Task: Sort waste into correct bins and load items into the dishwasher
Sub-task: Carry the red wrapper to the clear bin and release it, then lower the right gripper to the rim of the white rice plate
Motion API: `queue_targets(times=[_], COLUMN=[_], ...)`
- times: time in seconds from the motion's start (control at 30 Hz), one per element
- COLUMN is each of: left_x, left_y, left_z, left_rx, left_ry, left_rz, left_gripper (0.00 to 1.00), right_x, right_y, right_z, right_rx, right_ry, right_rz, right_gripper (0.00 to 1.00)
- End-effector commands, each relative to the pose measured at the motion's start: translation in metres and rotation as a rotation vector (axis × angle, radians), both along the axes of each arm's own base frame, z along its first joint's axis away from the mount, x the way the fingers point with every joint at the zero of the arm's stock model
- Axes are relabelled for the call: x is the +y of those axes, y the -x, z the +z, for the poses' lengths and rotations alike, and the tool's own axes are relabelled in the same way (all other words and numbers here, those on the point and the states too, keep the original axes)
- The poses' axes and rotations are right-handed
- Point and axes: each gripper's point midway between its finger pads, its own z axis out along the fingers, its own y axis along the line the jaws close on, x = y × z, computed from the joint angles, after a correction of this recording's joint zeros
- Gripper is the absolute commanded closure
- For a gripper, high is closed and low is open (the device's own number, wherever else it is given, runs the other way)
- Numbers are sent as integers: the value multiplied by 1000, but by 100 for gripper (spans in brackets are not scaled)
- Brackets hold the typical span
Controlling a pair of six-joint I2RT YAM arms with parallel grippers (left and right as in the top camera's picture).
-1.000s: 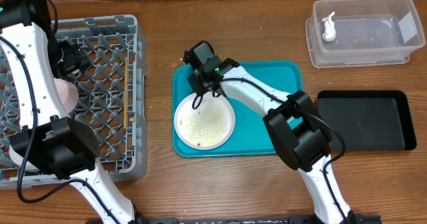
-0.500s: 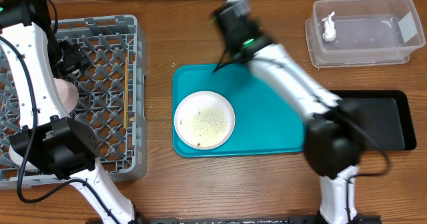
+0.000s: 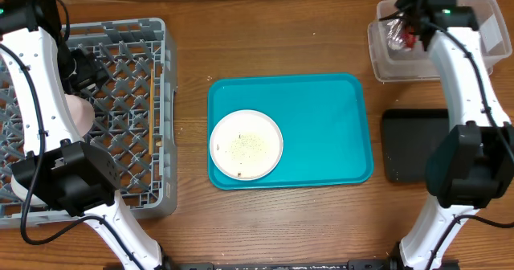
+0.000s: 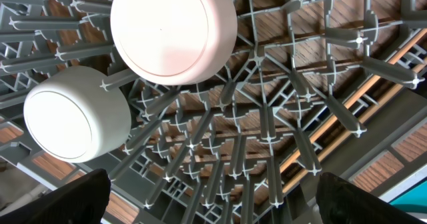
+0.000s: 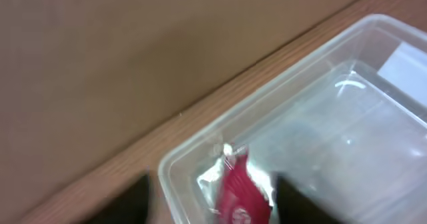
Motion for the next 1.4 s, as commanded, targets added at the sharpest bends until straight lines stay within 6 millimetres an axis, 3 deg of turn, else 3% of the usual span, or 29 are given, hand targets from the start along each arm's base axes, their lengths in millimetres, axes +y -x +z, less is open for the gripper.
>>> queue_targets(times=[0.0, 0.17, 0.27, 0.37, 0.47, 0.53, 0.57, 0.6, 0.73, 0.87, 0.9, 0.93, 1.03, 1.2, 1.37], left_x=[2, 2, 2, 2, 2, 2, 2, 2, 2, 2, 2, 2, 2, 2, 2], left_y=[-1, -1, -1, -1, -1, -1, -1, -1, -1, -1, -1, -1, -1, -1, -1], left_z=[12, 12, 12, 12, 12, 12, 12, 12, 12, 12, 12, 12, 12, 12, 12], left_rx=[-28, -29, -28, -29, -29, -29, -29, -29, -29, -28, -29, -29, -29, -29, -28], left_ry=[-24, -25, -24, -25, -25, -25, -25, -25, -25, -24, -25, -25, -25, -25, -24], left_rz=[-9, -9, -9, -9, -9, -9, -9, -9, -9, -9, -9, -9, -9, -9, -9], left_gripper=[0, 0, 0, 0, 0, 0, 0, 0, 0, 0, 0, 0, 0, 0, 0], right_x=[-4, -9, -9, -8, -1, 23, 58, 77, 129, 159, 172, 198, 232, 264, 282], right_y=[-4, 5, 12, 18, 31, 43, 61, 73, 125, 151, 158, 169, 186, 212, 233], right_z=[-6, -19, -13, 11, 49, 69, 87, 95, 105, 80, 73, 58, 27, -24, -74], right_rx=[-20, 41, 50, 14, -44, -61, -56, -48, 57, 209, 241, 300, 401, 548, 661], right_ry=[-88, -88, -89, -86, -101, -174, -289, -351, -567, -603, -585, -545, -458, -307, -204], right_rz=[-8, -26, -26, -25, 5, 108, 266, 356, 555, 609, 655, 730, 753, 638, 530], right_gripper=[4, 0, 0, 0, 0, 0, 0, 0, 0, 0, 0, 0, 5, 45, 51])
